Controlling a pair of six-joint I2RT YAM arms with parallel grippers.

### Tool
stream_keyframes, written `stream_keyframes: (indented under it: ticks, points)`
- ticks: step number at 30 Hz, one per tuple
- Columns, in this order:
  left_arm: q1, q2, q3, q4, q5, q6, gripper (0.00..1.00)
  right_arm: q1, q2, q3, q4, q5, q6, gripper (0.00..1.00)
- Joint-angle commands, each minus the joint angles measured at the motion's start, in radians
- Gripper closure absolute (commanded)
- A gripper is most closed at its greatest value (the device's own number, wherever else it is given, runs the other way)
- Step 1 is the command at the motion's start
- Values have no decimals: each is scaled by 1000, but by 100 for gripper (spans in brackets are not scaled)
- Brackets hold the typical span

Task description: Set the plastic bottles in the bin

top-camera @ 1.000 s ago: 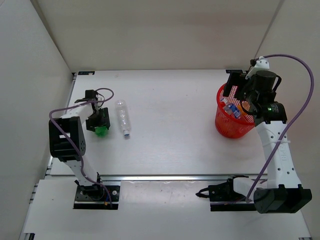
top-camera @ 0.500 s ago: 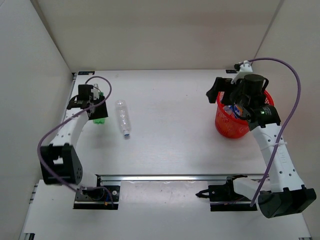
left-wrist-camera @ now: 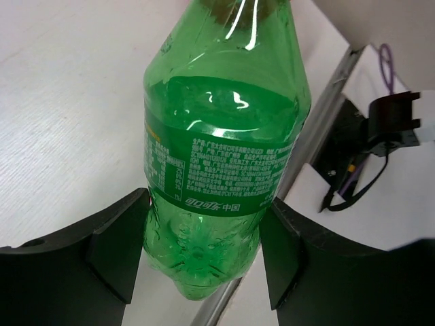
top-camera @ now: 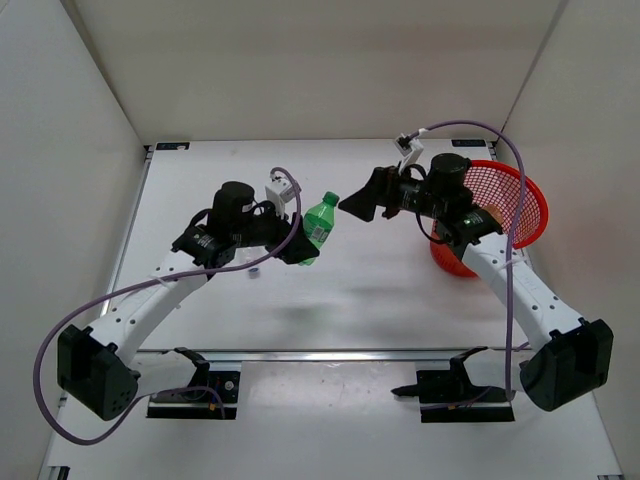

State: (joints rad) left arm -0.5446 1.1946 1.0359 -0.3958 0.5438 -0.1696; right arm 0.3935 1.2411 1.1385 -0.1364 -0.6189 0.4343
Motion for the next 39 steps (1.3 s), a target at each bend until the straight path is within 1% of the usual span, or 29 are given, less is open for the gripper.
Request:
stream_keyframes:
  ticks: [1,5,8,10,11,13,14,16,17,18,19,20,21,22,23,24,25,26,29,32,34,35,36,37,38,39]
  points:
    - [15,-26,-31,140,163,-76,74,36,-26,-28,242,-55,103,2]
    - [-24,-12,-19,117,128,-77,75,99,-19,-48,231,22,104,2]
    - [-17,17,-23,133,136,-100,78,125,9,-63,245,41,130,9]
    - [-18,23,-25,133,134,-107,77,142,26,-74,254,62,144,20]
    - [-18,26,-27,129,133,-107,78,152,32,-72,256,92,147,24]
    - [-21,26,-37,130,128,-111,77,165,28,-66,247,136,152,43]
    - [-21,25,-42,132,131,-116,76,165,29,-68,242,152,146,48]
    - [-17,11,-48,141,119,-122,73,166,28,-72,242,177,143,65]
    - [-14,5,-51,150,125,-137,72,165,18,-78,239,189,135,69]
    - [-11,-1,-56,158,133,-142,72,162,15,-85,239,203,135,78]
    - [-5,-7,-63,156,133,-139,68,159,12,-79,230,212,138,87]
    - [-5,-12,-57,155,127,-143,65,154,14,-83,219,223,132,91]
    - [-3,-19,-59,158,117,-146,64,150,9,-83,213,228,139,100]
    - [1,-26,-60,166,119,-160,62,145,8,-85,230,226,141,100]
    - [5,-26,-59,173,130,-166,49,137,6,-89,235,220,142,100]
    - [6,-24,-51,166,137,-171,31,140,8,-88,232,228,139,100]
    - [6,-33,-48,170,125,-169,21,142,0,-79,218,248,120,100]
    - [2,-38,-46,166,122,-171,2,136,-5,-77,206,252,113,100]
    - [8,-58,-47,149,68,-172,1,90,-26,-69,176,289,93,100]
    - [41,-90,-40,74,39,-177,1,29,-61,-30,117,327,25,99]
    - [60,-127,-48,10,-22,-177,1,-1,-75,15,52,376,-32,100]
    - [66,-147,-30,-47,-116,-179,2,-24,-87,50,6,416,-70,100]
    - [77,-151,-25,-81,-164,-180,2,-51,-92,87,-41,433,-97,100]
    - [80,-158,-11,-159,-271,-179,1,-57,-104,118,-67,477,-130,100]
    - [98,-145,7,-229,-385,-188,1,-92,-117,128,-103,519,-158,100]
    - [126,-138,22,-263,-434,-192,1,-126,-129,151,-148,540,-178,100]
